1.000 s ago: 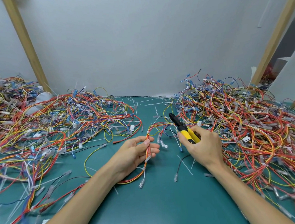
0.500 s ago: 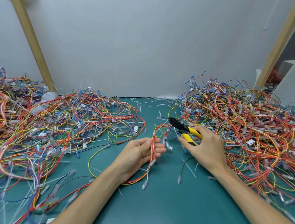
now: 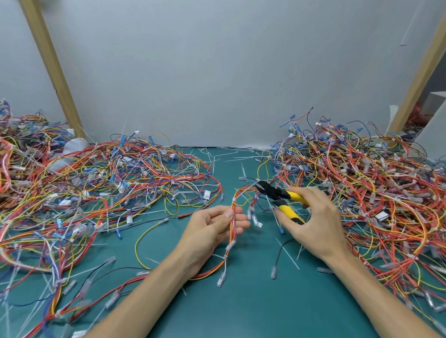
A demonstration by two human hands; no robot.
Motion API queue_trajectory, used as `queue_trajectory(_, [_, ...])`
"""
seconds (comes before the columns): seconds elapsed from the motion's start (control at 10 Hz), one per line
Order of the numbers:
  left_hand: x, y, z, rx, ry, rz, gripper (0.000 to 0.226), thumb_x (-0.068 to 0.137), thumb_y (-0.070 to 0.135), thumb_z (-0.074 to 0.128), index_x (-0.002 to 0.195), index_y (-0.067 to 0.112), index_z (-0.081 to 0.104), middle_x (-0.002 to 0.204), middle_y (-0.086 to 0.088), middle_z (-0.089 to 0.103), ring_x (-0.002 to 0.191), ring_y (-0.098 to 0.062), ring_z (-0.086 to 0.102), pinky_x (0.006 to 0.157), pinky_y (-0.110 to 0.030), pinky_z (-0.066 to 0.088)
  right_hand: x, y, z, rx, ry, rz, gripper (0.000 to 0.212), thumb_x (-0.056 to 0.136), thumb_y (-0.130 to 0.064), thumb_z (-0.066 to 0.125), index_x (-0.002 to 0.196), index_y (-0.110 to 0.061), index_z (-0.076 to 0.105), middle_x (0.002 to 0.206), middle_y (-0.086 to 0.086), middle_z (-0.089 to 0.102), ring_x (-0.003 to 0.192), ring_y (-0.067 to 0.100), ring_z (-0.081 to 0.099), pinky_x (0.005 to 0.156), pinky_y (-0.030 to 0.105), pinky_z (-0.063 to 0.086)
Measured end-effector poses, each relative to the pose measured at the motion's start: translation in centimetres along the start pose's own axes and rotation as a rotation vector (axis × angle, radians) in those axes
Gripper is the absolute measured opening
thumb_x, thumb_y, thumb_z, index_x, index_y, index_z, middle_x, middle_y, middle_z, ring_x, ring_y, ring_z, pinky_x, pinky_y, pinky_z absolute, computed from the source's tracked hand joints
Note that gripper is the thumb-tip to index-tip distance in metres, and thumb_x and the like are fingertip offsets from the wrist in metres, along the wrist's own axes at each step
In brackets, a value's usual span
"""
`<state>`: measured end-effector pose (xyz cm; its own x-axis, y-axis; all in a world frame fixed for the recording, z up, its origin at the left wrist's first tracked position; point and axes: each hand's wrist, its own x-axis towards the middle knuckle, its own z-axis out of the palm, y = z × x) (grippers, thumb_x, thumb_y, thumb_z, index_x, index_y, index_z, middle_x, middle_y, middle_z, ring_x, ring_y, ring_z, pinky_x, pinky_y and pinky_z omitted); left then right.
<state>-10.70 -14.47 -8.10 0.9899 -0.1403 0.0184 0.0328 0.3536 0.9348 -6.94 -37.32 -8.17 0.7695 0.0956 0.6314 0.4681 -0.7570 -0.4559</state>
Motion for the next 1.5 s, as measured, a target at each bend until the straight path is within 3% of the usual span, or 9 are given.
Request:
queue_trajectory(0.2, [-0.2, 0.0, 0.2, 0.063, 0.002, 0.032, 0.017, 0.098, 0.005, 0.049, 0.103, -0.002, 0.064, 0.084, -0.008, 0.075, 0.079, -0.017, 0.073, 0.069, -0.02, 0.056, -0.2, -1.1, -0.3, -0.111, -0.096, -0.115, 0.045, 0.07, -0.043, 0.07, 0.11, -0.026, 0.065, 0.104, -0.013, 0.06, 0.098, 0.014, 0.06, 0.088, 0.034, 0.047])
queue_trajectory(0.5, [-0.3, -0.1, 0.6, 0.232, 0.023, 0.073, 0.01, 0.095, -0.002, 0.054, 0.095, -0.004, 0.063, 0.079, -0.014, 0.072, 0.071, -0.018, 0.073, 0.065, -0.021, 0.057, -0.7, -2.3, 0.1, -0.131, -0.115, -0.134, 0.044, 0.07, -0.047, 0.07, 0.11, -0.028, 0.064, 0.102, -0.016, 0.058, 0.097, 0.009, 0.055, 0.082, 0.024, 0.04])
queue_trajectory(0.8, [-0.3, -0.1, 0.6, 0.262, 0.014, 0.053, 0.01, 0.095, -0.001, 0.054, 0.089, -0.001, 0.062, 0.077, -0.011, 0.073, 0.072, -0.02, 0.074, 0.064, -0.022, 0.058, -0.7, -2.8, 0.4, -0.171, -0.075, -0.174, 0.043, 0.071, -0.05, 0.067, 0.106, -0.025, 0.064, 0.1, -0.012, 0.058, 0.096, 0.015, 0.057, 0.083, 0.031, 0.046])
queue_trajectory(0.9, [-0.2, -0.3, 0.6, 0.271, 0.015, 0.045, 0.01, 0.095, -0.001, 0.054, 0.088, -0.001, 0.061, 0.075, -0.01, 0.073, 0.072, -0.02, 0.074, 0.064, -0.023, 0.058, -0.7, -2.9, 0.5, -0.201, -0.069, -0.207, 0.043, 0.071, -0.052, 0.063, 0.104, -0.025, 0.065, 0.097, -0.009, 0.06, 0.093, 0.018, 0.057, 0.079, 0.034, 0.048])
queue_trajectory(1.1, [0.0, -0.5, 0.3, 0.277, 0.022, 0.039, 0.009, 0.095, 0.001, 0.056, 0.089, -0.003, 0.062, 0.077, -0.01, 0.074, 0.075, -0.025, 0.074, 0.066, -0.025, 0.059, -0.5, -2.7, 0.6, -0.238, -0.034, -0.22, 0.037, 0.067, -0.053, 0.063, 0.093, -0.026, 0.067, 0.082, -0.013, 0.063, 0.077, 0.017, 0.058, 0.062, 0.028, 0.046])
queue_trajectory(1.5, [0.0, -0.5, 0.3, 0.259, 0.023, 0.028, 0.01, 0.095, 0.001, 0.056, 0.093, -0.006, 0.063, 0.079, -0.014, 0.074, 0.076, -0.025, 0.074, 0.064, -0.023, 0.057, -0.6, -2.9, 0.7, -0.252, -0.025, -0.193, 0.033, 0.064, -0.055, 0.061, 0.085, -0.03, 0.065, 0.072, -0.012, 0.061, 0.069, 0.015, 0.059, 0.055, 0.027, 0.046])
